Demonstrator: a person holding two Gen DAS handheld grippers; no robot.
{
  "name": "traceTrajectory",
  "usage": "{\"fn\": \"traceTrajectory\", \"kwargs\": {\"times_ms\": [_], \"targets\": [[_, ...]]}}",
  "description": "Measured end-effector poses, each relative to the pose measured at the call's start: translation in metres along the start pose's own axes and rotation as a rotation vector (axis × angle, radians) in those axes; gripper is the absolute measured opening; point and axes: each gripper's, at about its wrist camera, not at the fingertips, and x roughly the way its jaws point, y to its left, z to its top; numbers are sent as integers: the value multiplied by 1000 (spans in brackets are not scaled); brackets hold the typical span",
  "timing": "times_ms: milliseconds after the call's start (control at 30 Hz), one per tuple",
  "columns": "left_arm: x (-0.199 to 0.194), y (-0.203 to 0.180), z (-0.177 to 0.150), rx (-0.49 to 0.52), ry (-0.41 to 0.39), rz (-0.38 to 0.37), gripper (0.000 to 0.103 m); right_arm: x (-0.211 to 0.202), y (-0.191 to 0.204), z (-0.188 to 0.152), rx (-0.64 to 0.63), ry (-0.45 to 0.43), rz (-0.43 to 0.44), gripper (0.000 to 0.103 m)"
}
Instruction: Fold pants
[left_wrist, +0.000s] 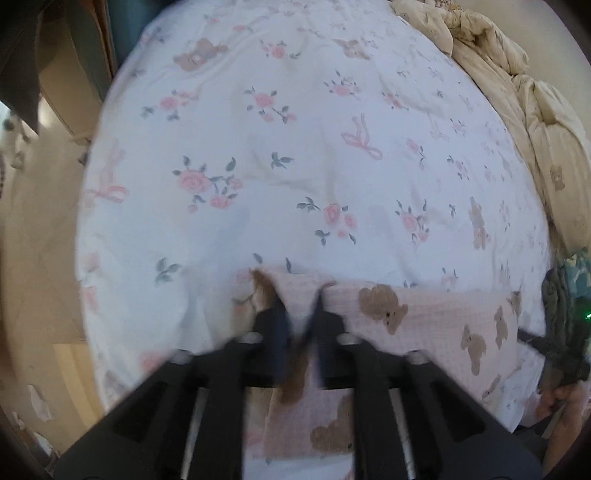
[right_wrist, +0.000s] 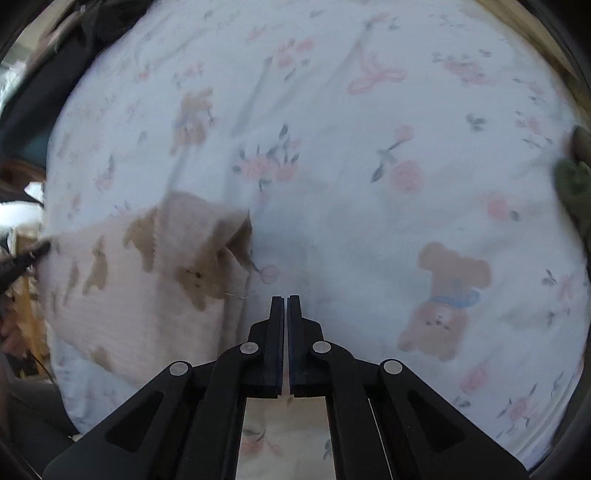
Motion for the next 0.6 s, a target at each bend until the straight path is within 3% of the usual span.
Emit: {"fn": "traceTrajectory", "kwargs": {"times_ms": [33,133,200,300,367,467,533,600], "targets": [[-11,-2,-3,-11,-42,12,44,-13,3,1,0,-48,36,0],[-38,-21,-11,-5,-166,11,45,-47,23,2,-38,-206,113,5],[-40,-40,-22,32,-179,-42,45,-53,43,3,-63,-243,184,5],[-11,-69,-45,99,-68,-98,45,-31,71,-5,-97,-171,224,5],[10,-78,-66,143,24,-107,45,-8,88,-17,-142,-77,214,5],[32,-88,-86,258,62,-7,45,20,104,-36,-235,33,99,3],[40,-86,-90,280,69,-1,47,40,99,-39,-242,89,13,0],[38,-85,-87,283,72,-4,47,52,89,-40,-204,147,22,0]]}}
